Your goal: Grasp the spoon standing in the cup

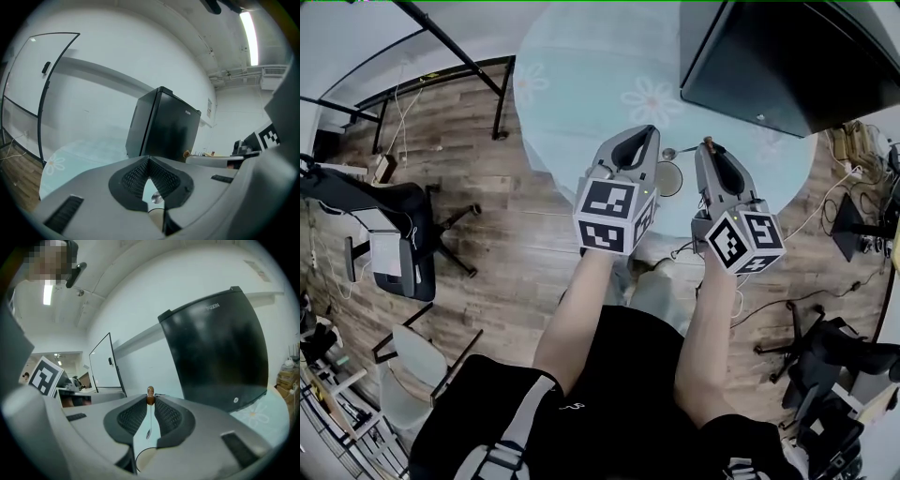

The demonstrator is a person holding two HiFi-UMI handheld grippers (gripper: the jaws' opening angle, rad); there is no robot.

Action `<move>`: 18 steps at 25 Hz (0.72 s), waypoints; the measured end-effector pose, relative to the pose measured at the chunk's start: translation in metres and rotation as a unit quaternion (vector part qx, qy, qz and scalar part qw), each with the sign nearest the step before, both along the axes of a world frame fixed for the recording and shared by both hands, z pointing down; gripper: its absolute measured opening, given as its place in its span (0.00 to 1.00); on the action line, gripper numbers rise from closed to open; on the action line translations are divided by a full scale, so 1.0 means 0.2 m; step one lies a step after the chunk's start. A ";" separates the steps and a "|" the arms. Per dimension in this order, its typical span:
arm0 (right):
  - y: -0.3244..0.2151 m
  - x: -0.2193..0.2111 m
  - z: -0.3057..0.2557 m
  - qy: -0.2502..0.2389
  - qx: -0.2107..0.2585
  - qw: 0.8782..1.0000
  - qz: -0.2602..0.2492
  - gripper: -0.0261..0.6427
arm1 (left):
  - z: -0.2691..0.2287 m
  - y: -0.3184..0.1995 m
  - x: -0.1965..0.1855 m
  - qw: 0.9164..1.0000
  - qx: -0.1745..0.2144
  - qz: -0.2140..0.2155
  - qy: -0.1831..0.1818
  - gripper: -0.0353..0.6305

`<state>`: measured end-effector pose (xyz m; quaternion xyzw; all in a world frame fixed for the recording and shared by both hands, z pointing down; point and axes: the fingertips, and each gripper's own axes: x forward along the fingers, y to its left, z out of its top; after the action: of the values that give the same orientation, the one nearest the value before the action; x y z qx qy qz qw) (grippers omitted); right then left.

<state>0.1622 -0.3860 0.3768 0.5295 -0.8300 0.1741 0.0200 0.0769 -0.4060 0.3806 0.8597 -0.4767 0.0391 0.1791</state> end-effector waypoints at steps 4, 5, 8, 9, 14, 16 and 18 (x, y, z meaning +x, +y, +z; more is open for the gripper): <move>-0.03 -0.01 -0.09 0.001 0.022 1.000 -0.003 0.11 | -0.08 -0.03 -0.01 1.000 0.018 -0.002 -0.004 0.07; -0.03 -0.02 -0.11 0.001 0.027 1.000 -0.005 0.11 | -0.11 -0.03 -0.02 1.000 0.023 -0.003 -0.004 0.07; -0.03 -0.02 -0.19 0.003 0.044 0.999 -0.007 0.11 | -0.18 -0.03 -0.03 0.999 0.039 -0.006 -0.003 0.07; -0.03 -0.01 -0.21 0.005 0.050 0.999 -0.007 0.11 | -0.20 -0.04 -0.03 0.999 0.045 -0.007 -0.003 0.07; -0.03 0.01 -0.34 0.009 0.080 0.997 -0.005 0.11 | -0.32 -0.04 -0.02 0.997 0.071 -0.006 -0.004 0.07; -0.02 0.02 -0.39 0.008 0.091 0.996 -0.004 0.11 | -0.36 -0.03 -0.02 0.997 0.080 -0.006 -0.001 0.07; -0.01 0.03 -0.44 0.010 0.101 0.995 -0.003 0.11 | -0.41 -0.03 -0.01 0.996 0.089 -0.006 0.001 0.07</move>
<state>0.1678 -0.3889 0.2879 0.5276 -0.8450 0.0838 -0.0251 0.0740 -0.4121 0.2991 0.8695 -0.4832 -0.0055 0.1022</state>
